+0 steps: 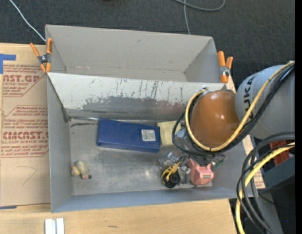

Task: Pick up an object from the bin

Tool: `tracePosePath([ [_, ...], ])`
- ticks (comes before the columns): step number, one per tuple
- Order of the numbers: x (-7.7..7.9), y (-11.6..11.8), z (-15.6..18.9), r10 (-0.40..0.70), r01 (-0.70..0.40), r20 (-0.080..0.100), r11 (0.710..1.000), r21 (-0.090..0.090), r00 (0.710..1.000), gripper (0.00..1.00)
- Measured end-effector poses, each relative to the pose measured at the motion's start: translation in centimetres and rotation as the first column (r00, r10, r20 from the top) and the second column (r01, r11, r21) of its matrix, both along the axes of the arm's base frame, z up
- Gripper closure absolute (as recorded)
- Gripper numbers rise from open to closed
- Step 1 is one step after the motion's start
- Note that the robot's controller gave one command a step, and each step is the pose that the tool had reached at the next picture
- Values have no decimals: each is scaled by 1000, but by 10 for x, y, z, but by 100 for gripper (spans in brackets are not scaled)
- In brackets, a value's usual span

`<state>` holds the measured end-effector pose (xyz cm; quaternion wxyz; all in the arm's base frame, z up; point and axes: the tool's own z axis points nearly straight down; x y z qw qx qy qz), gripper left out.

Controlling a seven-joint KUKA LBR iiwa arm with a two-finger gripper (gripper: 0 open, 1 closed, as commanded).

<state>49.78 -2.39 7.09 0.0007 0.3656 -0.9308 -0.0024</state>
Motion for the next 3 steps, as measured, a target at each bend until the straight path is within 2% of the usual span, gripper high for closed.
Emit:
tracePosePath([
  [1, -2, 0, 5, 0, 0, -6, 1000, 0, 1000, 100],
  [3, -2, 1, 45, 0, 0, -9, 1000, 1, 1000, 100],
])
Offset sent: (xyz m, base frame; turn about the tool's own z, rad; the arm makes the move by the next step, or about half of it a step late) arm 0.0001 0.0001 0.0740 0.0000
